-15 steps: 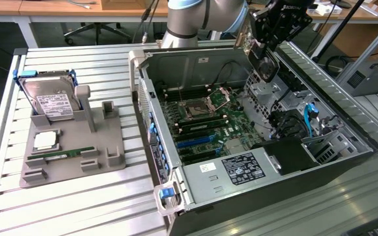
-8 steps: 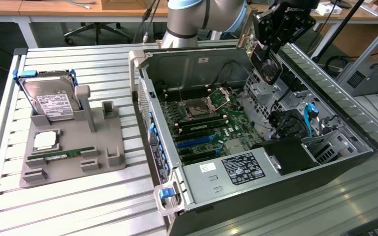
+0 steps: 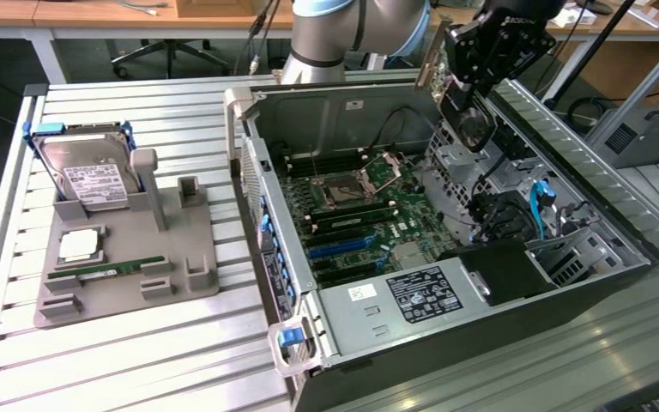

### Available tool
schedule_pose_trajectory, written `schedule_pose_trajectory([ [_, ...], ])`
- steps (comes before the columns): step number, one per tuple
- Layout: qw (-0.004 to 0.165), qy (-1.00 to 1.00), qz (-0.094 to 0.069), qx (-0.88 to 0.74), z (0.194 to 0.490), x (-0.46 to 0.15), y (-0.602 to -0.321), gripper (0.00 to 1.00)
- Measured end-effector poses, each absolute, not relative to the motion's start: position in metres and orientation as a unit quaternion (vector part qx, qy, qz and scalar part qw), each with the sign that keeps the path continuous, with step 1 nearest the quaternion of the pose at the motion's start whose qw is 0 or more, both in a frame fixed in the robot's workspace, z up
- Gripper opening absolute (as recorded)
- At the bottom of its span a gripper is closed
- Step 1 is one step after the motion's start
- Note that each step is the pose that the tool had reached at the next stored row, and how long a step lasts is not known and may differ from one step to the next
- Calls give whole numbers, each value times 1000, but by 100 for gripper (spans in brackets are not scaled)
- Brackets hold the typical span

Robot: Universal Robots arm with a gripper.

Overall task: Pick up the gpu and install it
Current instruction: 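Pick up the gpu and move the gpu toward the slot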

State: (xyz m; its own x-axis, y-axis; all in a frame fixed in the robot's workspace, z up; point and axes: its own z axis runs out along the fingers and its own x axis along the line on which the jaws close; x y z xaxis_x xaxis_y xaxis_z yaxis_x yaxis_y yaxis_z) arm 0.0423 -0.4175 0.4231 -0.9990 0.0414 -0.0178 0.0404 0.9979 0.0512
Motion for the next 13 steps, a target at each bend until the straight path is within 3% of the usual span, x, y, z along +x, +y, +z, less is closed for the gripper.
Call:
schedule_pose_trajectory([
  [13,10,999,25,20,410,42,-418,27],
])
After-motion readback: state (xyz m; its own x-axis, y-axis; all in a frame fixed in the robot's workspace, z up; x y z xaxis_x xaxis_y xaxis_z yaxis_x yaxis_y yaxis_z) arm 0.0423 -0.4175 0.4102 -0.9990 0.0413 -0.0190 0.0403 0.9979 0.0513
